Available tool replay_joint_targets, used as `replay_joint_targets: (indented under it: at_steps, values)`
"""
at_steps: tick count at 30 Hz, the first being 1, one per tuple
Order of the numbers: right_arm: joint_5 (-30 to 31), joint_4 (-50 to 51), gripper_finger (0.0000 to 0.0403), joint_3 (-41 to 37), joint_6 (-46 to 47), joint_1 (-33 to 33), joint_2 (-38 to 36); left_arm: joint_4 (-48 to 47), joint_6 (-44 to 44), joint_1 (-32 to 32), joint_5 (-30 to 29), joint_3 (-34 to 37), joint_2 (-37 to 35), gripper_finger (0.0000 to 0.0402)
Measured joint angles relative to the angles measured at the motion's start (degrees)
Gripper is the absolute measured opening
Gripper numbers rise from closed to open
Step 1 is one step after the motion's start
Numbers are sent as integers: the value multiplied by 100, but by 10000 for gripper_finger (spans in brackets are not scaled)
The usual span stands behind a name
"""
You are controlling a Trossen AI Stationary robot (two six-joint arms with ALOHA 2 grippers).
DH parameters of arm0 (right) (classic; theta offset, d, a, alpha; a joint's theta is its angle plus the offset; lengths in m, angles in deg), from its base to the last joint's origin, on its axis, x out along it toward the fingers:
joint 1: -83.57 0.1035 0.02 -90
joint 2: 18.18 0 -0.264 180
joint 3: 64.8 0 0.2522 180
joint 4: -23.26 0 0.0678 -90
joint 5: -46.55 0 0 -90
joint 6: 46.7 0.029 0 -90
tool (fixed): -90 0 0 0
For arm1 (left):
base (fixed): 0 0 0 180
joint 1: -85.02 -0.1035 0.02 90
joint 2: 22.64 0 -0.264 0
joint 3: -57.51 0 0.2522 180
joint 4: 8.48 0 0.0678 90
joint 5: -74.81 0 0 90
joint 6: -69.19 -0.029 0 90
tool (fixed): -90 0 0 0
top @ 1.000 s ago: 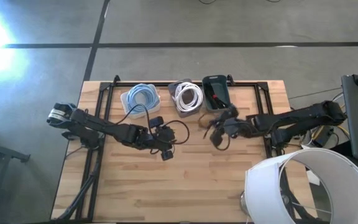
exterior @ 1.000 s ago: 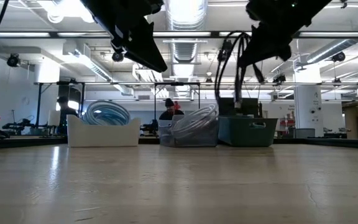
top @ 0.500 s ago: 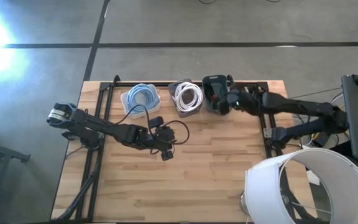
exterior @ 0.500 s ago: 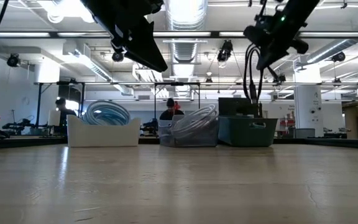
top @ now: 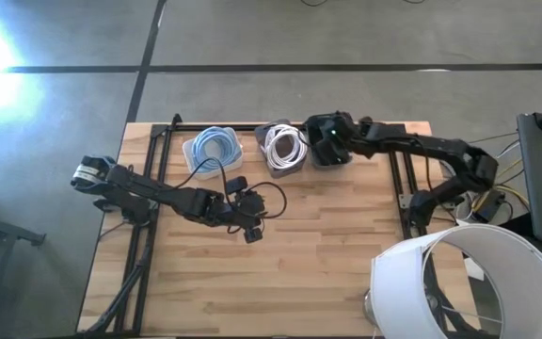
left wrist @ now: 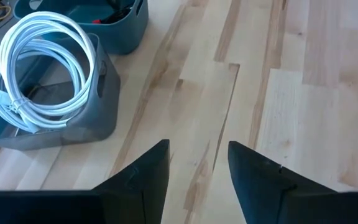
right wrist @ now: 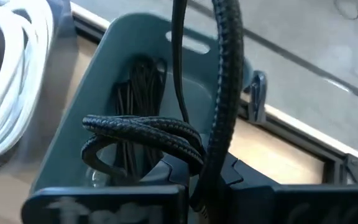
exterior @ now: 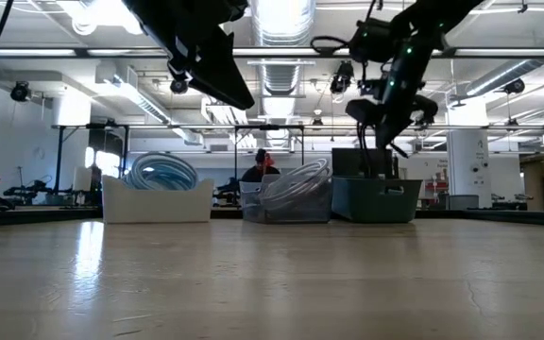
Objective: Pick & Place USB Port
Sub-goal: Put the black USB cable into the green bin
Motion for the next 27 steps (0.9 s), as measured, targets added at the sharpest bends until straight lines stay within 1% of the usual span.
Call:
replay_joint_targets:
  at_steps: [6, 8, 13, 21, 27]
  values:
    - [-764, 122, 13, 376, -72, -33, 485, -92, 0, -4, 0, -2, 0, 167]
    - [-869, 173, 13, 523, -114, -29, 637, -122, 0, -4, -1, -2, 0, 167]
    - [-811, 343, 20, 806, -293, -57, 1010, -177, 1, -4, 1, -2, 0, 167]
    - [-775, 941, 76, 1186, -294, -123, 1519, -313, 4, -3, 1, -2, 0, 167]
    - [-81, 1005, 113, 1398, -322, -127, 1551, -311, 4, -2, 0, -2, 0, 167]
